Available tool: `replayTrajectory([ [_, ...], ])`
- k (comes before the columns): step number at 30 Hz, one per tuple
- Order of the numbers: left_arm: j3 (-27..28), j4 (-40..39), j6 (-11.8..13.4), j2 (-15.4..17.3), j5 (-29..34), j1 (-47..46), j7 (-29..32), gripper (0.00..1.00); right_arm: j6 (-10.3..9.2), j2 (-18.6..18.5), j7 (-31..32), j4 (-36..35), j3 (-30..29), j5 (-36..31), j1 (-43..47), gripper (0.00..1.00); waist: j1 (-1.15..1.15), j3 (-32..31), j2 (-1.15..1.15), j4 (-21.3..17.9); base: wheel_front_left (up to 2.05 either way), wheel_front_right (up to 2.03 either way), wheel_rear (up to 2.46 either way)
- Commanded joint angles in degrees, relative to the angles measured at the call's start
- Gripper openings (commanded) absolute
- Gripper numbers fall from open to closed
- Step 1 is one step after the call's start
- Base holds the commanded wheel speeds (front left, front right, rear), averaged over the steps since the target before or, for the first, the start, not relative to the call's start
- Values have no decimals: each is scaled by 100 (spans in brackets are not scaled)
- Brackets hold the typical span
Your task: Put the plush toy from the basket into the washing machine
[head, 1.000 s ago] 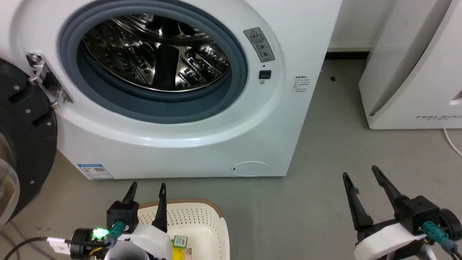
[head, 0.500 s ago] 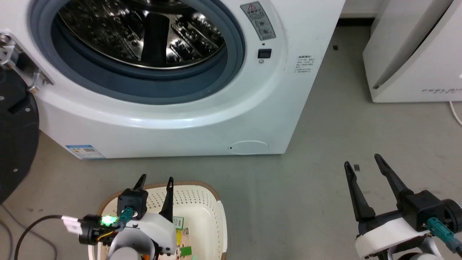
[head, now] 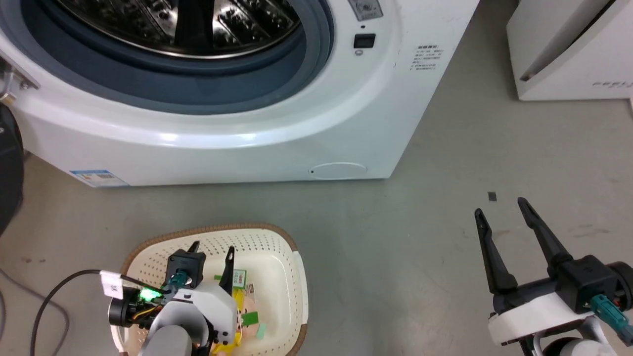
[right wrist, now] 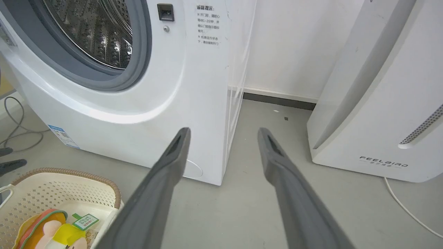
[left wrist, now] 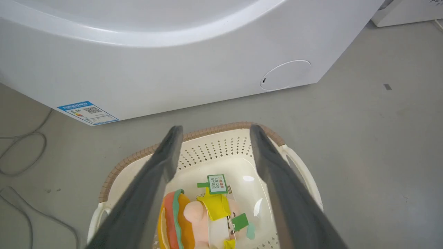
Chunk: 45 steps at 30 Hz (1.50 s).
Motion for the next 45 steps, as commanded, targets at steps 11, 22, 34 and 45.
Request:
replayTrajectory([
  [11, -254, 1215, -24, 179, 19, -701, -80, 100, -3, 6, -191, -164, 30, -74, -199, 100, -1, 710, 0, -41, 0, 0, 0],
  [22, -635, 1936, -17, 320, 179, -1423, -33, 100, -4, 7, -322, -283, -29, -27, -307, 100, -1, 1470, 0, -104, 0, 0, 0],
  [34, -906, 2686, -159, 579, 156, -2114, 486, 100, -4, 8, -465, -434, -86, -4, -406, 100, -1, 2296, 0, -196, 0, 0, 0],
  [45, -1231, 3342, -229, 806, 188, -2762, 811, 100, -5, 8, -596, -624, -194, -12, -453, 100, -1, 3085, 0, -257, 0, 0, 0],
])
